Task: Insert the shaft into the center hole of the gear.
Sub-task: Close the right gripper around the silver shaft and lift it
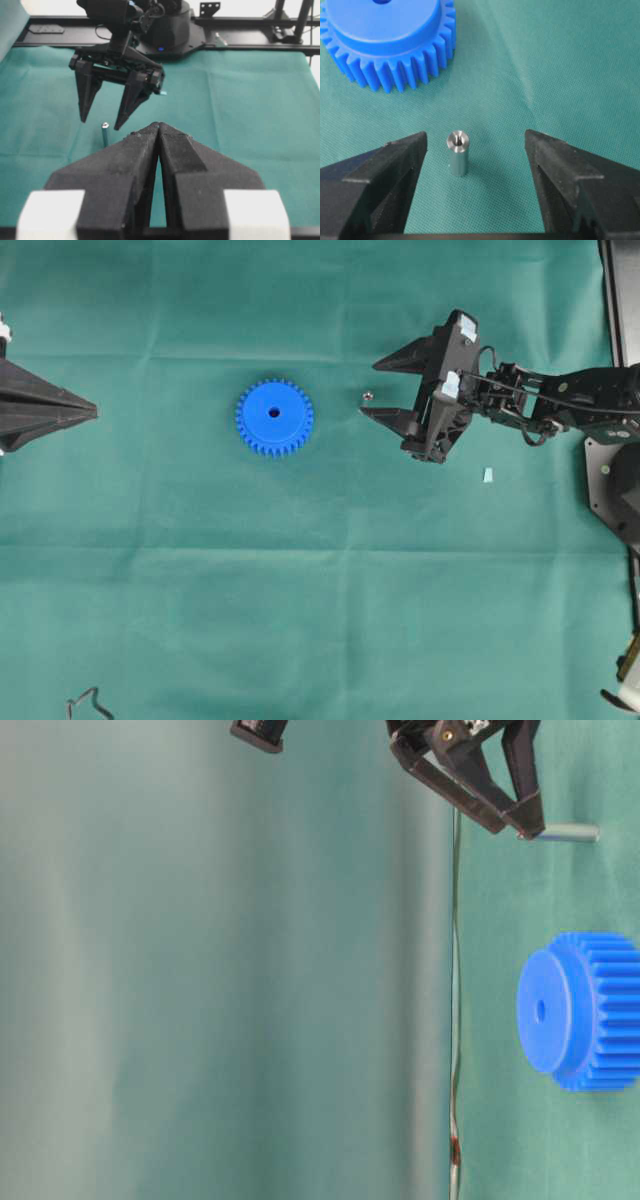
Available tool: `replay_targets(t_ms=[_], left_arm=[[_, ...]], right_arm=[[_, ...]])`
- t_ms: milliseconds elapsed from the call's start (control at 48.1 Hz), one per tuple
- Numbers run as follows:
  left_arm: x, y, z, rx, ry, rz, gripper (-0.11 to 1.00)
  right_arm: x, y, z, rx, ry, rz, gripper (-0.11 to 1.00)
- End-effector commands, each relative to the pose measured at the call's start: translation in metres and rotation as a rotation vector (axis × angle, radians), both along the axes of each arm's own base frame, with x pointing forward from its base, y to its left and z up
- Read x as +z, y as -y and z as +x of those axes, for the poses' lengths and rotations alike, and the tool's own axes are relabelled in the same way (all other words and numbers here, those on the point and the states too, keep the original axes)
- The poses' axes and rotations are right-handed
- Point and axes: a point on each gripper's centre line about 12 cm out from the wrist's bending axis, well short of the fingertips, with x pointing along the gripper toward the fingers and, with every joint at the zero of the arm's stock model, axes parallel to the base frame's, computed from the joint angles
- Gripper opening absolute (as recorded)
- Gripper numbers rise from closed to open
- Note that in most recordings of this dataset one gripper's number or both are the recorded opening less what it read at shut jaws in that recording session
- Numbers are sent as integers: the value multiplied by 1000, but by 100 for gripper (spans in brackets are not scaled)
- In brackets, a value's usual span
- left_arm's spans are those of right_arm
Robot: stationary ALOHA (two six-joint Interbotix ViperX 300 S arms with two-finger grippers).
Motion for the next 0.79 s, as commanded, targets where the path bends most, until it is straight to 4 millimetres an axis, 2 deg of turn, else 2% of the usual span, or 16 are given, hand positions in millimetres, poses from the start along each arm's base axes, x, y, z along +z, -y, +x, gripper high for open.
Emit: replay_targets(t_ms=[0, 125, 187, 395, 769], left_arm=[[8, 0, 2, 1, 20, 3, 0], [8, 0, 2, 1, 21, 1, 0], [8, 0, 2, 1, 20, 1, 0], [8, 0, 2, -1, 21, 1, 0], [8, 0, 2, 1, 21, 0, 0]], right_arm=[[7, 1, 6, 0, 29, -8, 77], [6, 0, 6, 3, 19, -4, 72], [5, -1, 6, 9, 15, -3, 65], [5, -6, 7, 27, 11, -5, 18], [7, -6, 8, 27, 11, -1, 17]])
